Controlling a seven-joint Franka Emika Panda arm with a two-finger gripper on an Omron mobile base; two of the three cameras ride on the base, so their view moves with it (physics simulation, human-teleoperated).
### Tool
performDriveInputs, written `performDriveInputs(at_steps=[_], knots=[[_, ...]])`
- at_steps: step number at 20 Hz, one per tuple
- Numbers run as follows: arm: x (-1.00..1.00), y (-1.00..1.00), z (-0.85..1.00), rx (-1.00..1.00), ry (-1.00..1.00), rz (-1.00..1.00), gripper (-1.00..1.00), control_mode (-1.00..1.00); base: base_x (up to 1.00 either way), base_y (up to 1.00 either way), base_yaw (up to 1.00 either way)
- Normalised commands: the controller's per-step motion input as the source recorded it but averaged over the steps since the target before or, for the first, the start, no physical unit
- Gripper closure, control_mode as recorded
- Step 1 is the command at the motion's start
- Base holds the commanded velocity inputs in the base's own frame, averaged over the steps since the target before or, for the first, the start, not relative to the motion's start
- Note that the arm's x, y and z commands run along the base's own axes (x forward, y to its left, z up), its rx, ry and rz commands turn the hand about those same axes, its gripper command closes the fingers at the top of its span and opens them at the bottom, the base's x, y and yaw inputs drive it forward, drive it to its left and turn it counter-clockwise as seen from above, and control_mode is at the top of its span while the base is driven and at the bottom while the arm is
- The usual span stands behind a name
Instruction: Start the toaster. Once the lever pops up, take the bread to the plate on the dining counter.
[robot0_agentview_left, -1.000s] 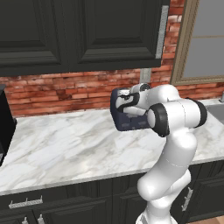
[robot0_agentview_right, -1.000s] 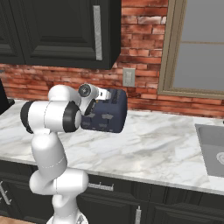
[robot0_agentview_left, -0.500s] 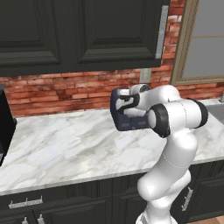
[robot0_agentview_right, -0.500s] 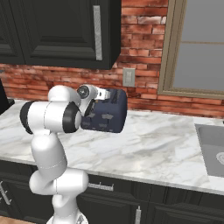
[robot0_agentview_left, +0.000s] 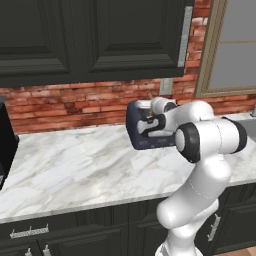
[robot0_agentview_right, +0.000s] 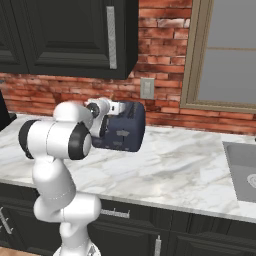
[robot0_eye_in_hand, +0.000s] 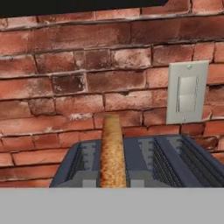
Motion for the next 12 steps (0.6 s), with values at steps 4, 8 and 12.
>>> performDriveInputs(at_steps=[4, 8, 12], knots=[[-0.28, -0.01, 0.48, 0.0, -0.11, 0.01, 1.0, -1.0, 0.0, 0.0, 0.0], [-0.23, 0.0, 0.53, 0.0, -0.03, 0.0, 1.0, -1.0, 0.0, 0.0, 0.0], [-0.41, 0.0, 0.4, 0.0, 0.0, 0.0, 1.0, -1.0, 0.0, 0.0, 0.0]])
